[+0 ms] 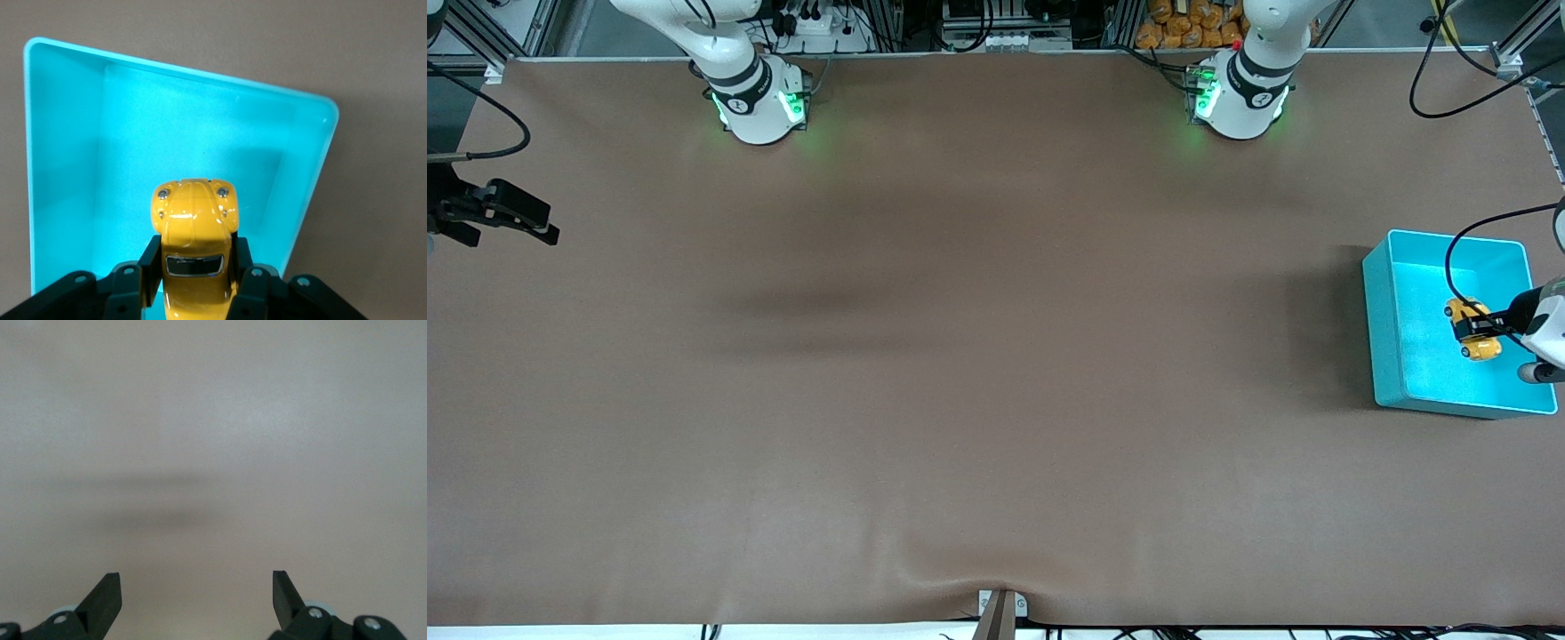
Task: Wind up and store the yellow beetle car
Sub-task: 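Lower the car into the bin and open the left gripper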
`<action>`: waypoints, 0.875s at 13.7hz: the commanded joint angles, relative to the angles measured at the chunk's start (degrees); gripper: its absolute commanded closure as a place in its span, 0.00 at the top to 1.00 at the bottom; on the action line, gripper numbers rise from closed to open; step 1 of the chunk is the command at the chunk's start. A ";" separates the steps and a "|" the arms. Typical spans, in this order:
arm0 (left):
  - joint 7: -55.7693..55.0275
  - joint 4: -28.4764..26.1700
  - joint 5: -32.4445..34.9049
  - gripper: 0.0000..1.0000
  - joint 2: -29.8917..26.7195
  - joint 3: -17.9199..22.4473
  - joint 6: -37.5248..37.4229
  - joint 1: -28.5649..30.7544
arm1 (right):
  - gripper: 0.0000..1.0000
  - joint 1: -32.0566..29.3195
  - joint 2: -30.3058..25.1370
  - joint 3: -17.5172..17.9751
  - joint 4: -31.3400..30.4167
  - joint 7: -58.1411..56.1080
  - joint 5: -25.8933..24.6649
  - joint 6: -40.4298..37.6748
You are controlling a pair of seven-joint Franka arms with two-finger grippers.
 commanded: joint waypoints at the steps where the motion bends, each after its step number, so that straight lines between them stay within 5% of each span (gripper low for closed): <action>1: 5.86 1.56 1.39 0.00 2.79 -0.73 1.67 2.62 | 1.00 -0.38 0.54 0.70 1.32 0.99 -0.64 -1.08; 12: 9.74 0.42 4.27 0.00 10.96 -0.64 11.00 6.58 | 1.00 -0.03 0.10 0.53 1.32 0.99 -0.82 -1.34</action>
